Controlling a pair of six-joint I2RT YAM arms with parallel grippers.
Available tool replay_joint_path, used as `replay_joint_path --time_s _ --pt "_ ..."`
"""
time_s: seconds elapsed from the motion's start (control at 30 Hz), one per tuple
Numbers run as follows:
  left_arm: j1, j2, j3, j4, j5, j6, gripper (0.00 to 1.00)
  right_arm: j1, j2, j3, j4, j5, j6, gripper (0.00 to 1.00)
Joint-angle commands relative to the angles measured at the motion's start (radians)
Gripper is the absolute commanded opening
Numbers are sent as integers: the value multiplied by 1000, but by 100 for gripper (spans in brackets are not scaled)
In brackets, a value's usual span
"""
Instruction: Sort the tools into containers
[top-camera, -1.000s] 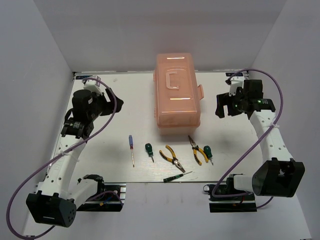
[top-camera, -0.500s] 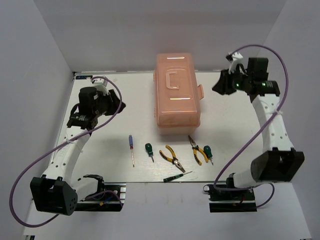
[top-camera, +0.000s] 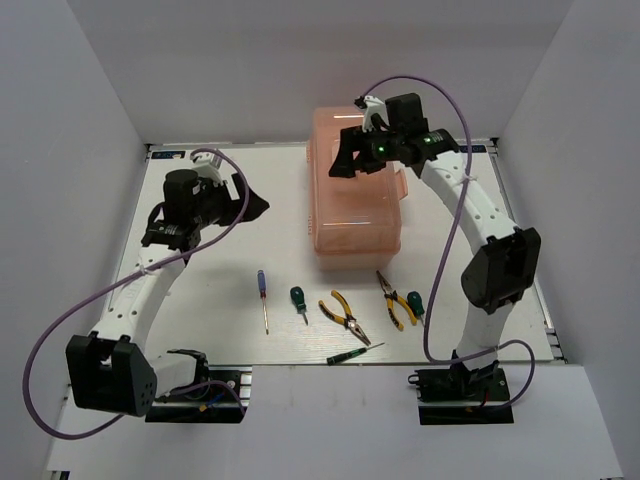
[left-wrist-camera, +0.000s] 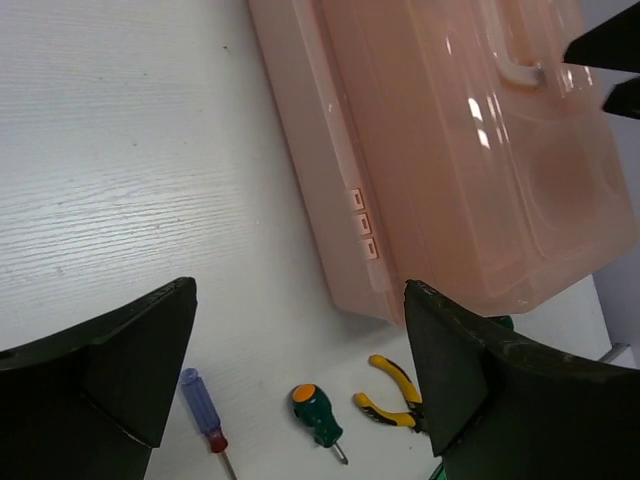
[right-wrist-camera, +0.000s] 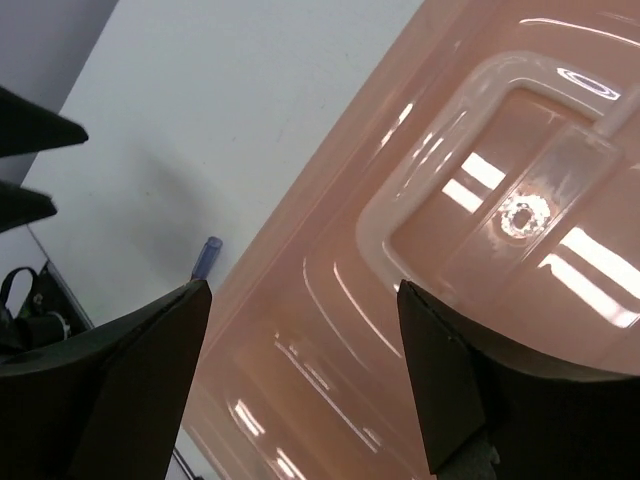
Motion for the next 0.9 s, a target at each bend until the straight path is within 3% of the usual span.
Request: replay_joint_path --time_s 0.0,0.27,0.6,0.77,0.87 --pt "-3 7 -21 120 80 -50 95 20 44 108 46 159 87 80" --pt "-3 69 -35 208 167 -81 94 46 101 100 69 268 130 77" --pt "-12 116 6 341 235 -113 89 52 167 102 98 266 223 71" --pt "-12 107 17 398 235 -122 86 70 170 87 71 390 251 68" --pt "-12 107 28 466 253 -131 86 76 176 74 74 353 286 68"
